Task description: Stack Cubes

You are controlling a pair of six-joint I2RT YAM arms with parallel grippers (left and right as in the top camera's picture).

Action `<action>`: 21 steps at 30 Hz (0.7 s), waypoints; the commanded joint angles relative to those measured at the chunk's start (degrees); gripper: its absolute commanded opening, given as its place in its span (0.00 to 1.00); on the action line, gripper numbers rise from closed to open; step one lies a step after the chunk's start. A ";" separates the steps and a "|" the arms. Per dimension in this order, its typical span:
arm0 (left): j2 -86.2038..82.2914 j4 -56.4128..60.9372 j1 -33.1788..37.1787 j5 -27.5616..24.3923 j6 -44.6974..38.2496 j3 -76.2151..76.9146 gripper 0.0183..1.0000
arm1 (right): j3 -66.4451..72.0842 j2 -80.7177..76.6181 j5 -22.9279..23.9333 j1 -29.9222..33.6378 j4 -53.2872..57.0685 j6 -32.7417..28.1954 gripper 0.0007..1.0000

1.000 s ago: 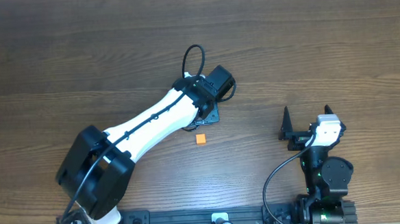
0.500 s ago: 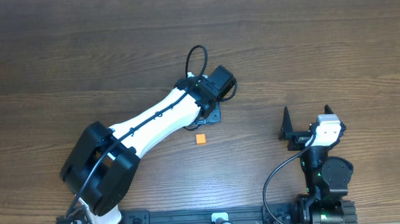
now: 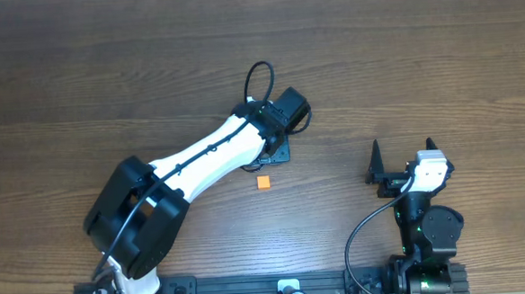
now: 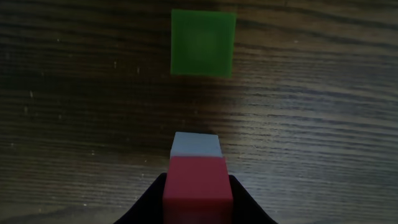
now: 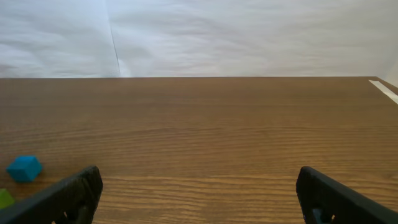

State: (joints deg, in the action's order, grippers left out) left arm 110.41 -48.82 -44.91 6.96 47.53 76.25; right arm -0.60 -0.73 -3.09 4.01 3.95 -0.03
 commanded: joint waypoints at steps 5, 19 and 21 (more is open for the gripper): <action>1.86 0.00 0.35 -0.28 -0.81 0.61 0.13 | 0.31 0.44 0.13 -0.31 0.22 -0.04 0.99; 1.84 -0.02 0.35 -0.26 -0.81 0.61 0.63 | 0.31 0.44 0.13 -0.31 0.22 -0.04 0.99; 1.81 0.00 0.35 -0.26 -0.59 0.61 0.73 | 0.31 0.44 0.13 -0.31 0.22 -0.04 0.99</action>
State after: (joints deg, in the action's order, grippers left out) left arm 111.28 -48.80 -44.91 6.81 47.11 76.31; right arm -0.60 -0.73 -3.09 4.01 3.95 -0.01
